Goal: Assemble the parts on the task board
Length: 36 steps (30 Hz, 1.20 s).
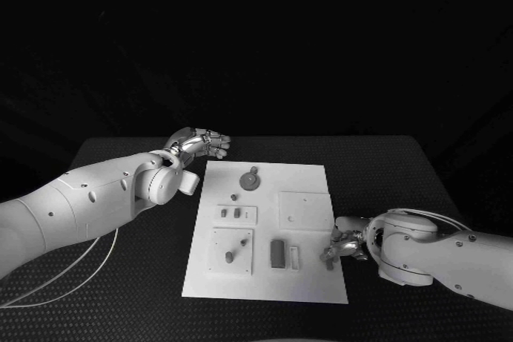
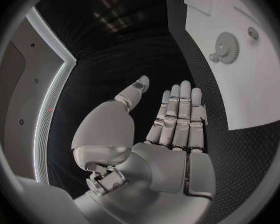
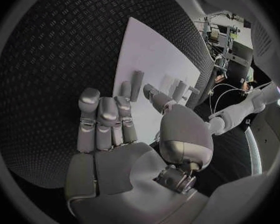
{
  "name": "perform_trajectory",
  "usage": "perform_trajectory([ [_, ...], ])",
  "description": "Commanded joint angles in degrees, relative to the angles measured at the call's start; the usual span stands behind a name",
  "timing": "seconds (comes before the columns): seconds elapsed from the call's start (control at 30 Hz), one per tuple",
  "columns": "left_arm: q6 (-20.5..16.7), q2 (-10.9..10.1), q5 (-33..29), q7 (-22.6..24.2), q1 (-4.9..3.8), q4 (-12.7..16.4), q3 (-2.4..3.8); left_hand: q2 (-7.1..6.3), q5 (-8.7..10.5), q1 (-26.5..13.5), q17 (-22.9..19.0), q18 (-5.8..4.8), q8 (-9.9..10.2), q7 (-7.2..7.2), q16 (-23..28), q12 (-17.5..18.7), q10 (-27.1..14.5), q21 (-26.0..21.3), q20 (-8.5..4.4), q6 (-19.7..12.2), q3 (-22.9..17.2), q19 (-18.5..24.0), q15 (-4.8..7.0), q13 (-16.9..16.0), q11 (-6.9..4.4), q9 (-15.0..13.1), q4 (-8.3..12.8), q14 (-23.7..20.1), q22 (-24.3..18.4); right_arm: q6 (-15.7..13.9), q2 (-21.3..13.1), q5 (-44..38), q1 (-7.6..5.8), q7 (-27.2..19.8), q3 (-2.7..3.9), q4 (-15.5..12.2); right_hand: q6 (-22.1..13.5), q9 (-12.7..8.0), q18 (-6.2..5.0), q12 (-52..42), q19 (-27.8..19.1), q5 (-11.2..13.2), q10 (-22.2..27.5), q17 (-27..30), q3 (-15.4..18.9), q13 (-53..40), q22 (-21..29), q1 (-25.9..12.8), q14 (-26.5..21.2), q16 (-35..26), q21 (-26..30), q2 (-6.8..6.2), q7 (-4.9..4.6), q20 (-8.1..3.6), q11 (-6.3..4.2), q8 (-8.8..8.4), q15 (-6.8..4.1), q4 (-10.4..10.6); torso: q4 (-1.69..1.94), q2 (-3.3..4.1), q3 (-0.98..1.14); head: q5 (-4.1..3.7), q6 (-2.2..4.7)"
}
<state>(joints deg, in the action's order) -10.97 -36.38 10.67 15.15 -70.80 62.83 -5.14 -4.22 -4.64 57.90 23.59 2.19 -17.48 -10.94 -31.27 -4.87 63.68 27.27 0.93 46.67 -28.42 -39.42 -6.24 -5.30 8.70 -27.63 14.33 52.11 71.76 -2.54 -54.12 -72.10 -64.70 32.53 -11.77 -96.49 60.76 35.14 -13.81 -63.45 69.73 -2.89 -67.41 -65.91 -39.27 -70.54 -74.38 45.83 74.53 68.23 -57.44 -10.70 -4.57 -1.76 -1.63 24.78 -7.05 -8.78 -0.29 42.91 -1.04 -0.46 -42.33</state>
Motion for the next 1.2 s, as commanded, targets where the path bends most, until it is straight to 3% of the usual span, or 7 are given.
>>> perform_trajectory([
  [0.03,0.9,0.0,-0.2,0.5,-0.06,0.2,0.03,0.09,0.30,-0.6,0.1,0.77,-0.4,0.42,0.2,-0.3,0.3,-0.4,0.00,0.1,0.0,-0.5,-0.44,0.1,0.01,0.1,-0.4,0.2,0.1,0.0,1.0,-5.4,1.48,0.9,-0.70,0.6,-0.6,-0.2,-1.18,-0.3,-0.1,0.1,0.0,-0.1,-0.8,-0.1,-0.1,1.8,0.1,-0.3,-0.2,0.63,0.01,-0.60,-0.08,-7.20,-0.39,-1.6,-0.01,0.00,-0.03,0.06,-0.05],
  [0.27,0.9,-0.1,-0.2,0.3,-0.06,0.2,0.02,0.10,0.30,-0.6,0.1,0.77,-0.4,0.42,0.2,-0.3,0.3,-0.4,0.00,0.1,0.0,-0.5,-0.44,0.1,0.01,0.1,-0.4,0.2,0.1,0.1,1.8,-6.1,2.14,0.8,-0.70,0.4,-0.5,-0.2,-1.18,-0.2,-0.1,0.1,-0.1,0.0,-3.2,-0.2,0.0,5.2,0.1,-0.4,-0.3,1.50,-0.06,-0.36,0.00,-7.29,-0.28,-5.2,0.04,0.00,-0.02,0.26,-0.16],
  [0.43,0.9,-0.1,-0.2,0.3,-0.06,0.3,0.01,0.10,0.30,-0.6,0.1,0.77,-0.4,0.42,0.3,-0.3,0.3,-0.4,-0.01,0.1,0.0,-0.5,-0.44,0.1,0.01,0.1,-0.4,0.2,0.1,-0.3,2.1,-5.6,2.20,0.8,-0.70,0.1,-0.4,-0.2,-1.19,-0.2,0.0,0.1,-0.2,0.0,-3.7,-0.2,0.0,5.9,0.2,-0.4,-0.3,1.43,-0.10,-0.16,0.04,-7.32,-0.21,-6.5,-0.05,-0.03,-0.10,0.24,-0.10],
  [0.77,0.9,-0.2,-0.1,0.2,-0.06,0.3,0.00,0.14,0.29,-0.5,0.2,0.78,-0.4,0.42,0.3,-0.3,0.3,-0.4,-0.01,0.1,0.0,-0.5,-0.43,0.1,0.01,0.1,-0.4,0.2,0.1,-4.6,1.8,2.5,2.19,0.0,-0.68,-0.4,-0.2,-0.4,-1.19,0.1,0.2,-0.5,-0.2,0.1,-4.6,0.0,0.2,5.3,0.4,-0.6,-0.2,2.37,-0.17,0.16,0.11,-7.49,-0.10,-6.3,0.00,-0.02,-0.05,0.34,0.02],
  [1.0,0.9,-0.3,0.0,0.1,-0.06,0.3,-0.01,0.15,0.29,-0.5,0.2,0.78,-0.4,0.42,0.3,-0.3,0.3,-0.4,-0.01,0.1,0.0,-0.5,-0.43,0.2,0.01,0.1,-0.4,0.2,0.2,-9.2,1.4,13.0,2.10,-1.8,-0.57,-1.0,0.2,-0.8,-1.19,0.2,0.6,-4.6,-0.5,0.1,-5.6,0.0,0.3,3.9,0.7,-0.8,-0.3,2.53,-0.13,0.22,0.07,-7.78,-0.16,-6.2,0.01,0.00,-0.06,0.48,0.06],
  [1.2,1.0,-0.2,0.0,0.1,-0.06,0.3,-0.01,0.14,0.29,-0.5,0.2,0.78,-0.4,0.42,0.3,-0.3,0.3,-0.4,-0.01,0.1,0.0,-0.5,-0.43,0.2,0.01,0.2,-0.4,0.2,0.2,-11.6,1.7,19.7,1.71,-2.9,-0.48,-1.1,0.2,-0.9,-1.19,0.4,0.7,-5.8,-0.4,0.1,-5.4,0.1,0.3,3.2,0.8,-0.9,-0.4,2.41,-0.15,0.19,0.09,-7.89,-0.16,-6.3,0.00,-0.02,-0.08,0.42,0.02],
])
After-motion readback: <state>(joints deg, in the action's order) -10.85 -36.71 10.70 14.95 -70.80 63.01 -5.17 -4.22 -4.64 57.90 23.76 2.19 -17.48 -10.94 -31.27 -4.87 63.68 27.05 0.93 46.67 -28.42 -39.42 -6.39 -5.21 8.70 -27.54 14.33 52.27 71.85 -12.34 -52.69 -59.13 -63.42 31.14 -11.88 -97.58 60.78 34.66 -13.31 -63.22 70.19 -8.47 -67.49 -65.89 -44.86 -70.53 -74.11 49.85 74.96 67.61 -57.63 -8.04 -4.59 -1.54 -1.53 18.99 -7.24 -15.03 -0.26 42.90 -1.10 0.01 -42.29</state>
